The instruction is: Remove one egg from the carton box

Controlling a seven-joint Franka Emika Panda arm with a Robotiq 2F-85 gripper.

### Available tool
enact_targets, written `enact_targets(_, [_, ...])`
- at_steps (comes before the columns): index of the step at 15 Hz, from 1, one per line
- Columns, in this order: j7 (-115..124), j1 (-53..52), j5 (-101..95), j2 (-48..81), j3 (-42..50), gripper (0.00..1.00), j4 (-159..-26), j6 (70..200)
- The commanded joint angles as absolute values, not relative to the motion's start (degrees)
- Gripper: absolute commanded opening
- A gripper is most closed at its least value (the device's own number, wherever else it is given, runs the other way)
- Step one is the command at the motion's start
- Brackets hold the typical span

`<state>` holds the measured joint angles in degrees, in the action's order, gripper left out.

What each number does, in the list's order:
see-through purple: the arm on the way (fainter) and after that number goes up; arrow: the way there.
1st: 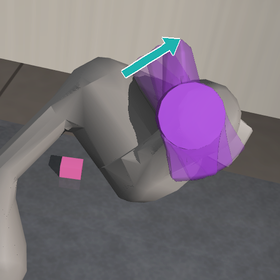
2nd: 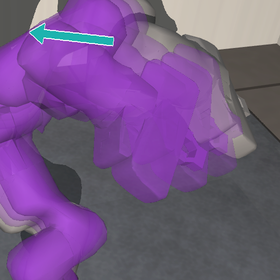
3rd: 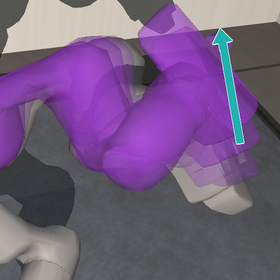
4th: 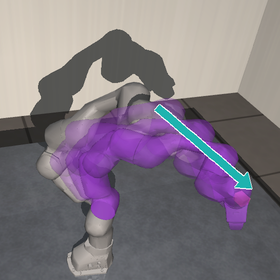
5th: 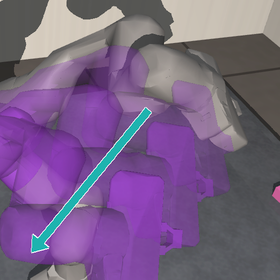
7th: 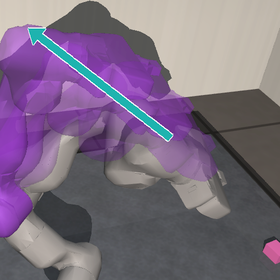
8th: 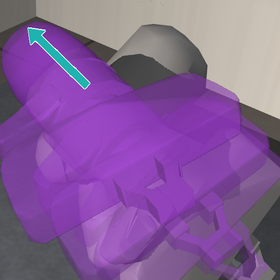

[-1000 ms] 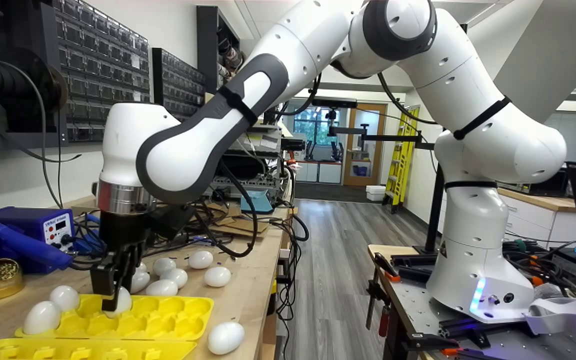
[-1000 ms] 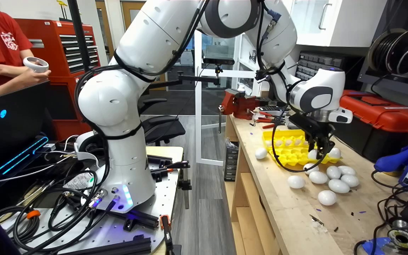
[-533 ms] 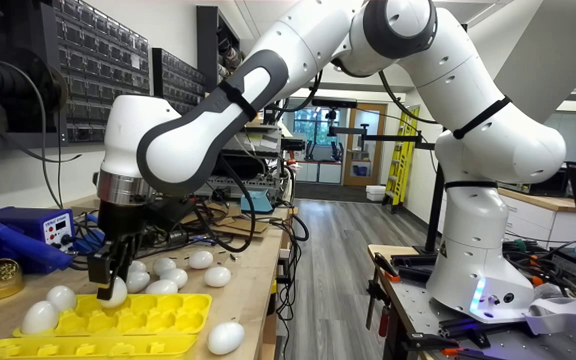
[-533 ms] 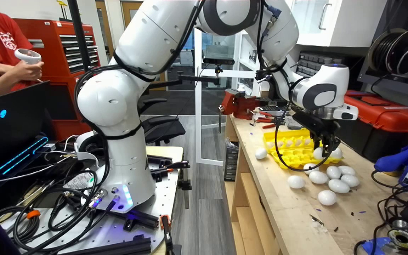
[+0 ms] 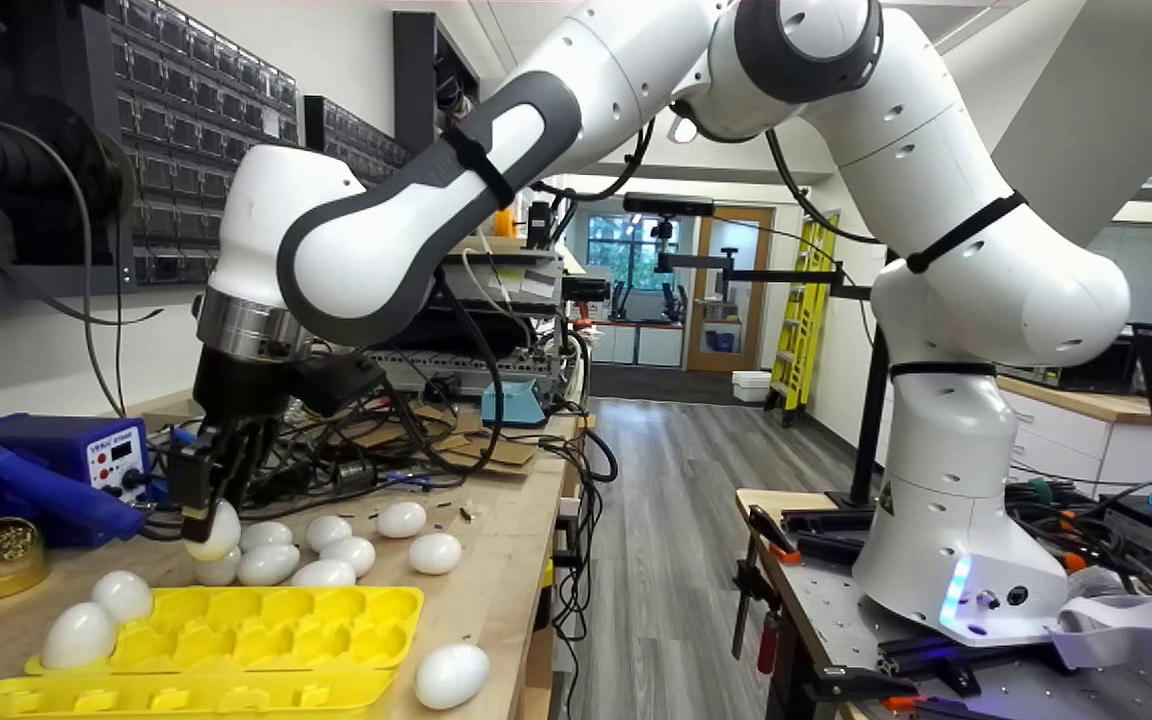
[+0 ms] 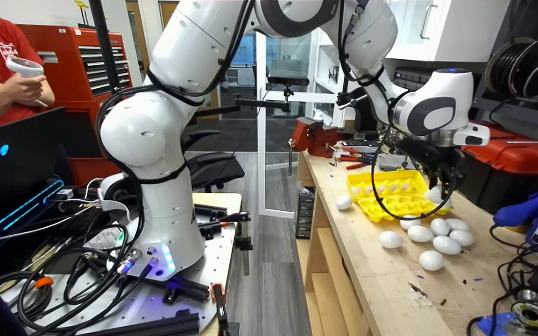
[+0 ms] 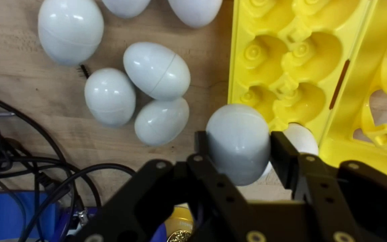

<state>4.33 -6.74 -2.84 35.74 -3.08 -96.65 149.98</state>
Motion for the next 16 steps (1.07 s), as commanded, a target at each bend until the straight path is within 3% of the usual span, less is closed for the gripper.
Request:
enact_targets(1, [4.4,-6.4,-3.0,33.4,-1.5,0.23,-98.5,150.9])
enact_targets(16, [8.2,-7.0,-8.3,35.1,7.6,0.23,-98.2,150.8])
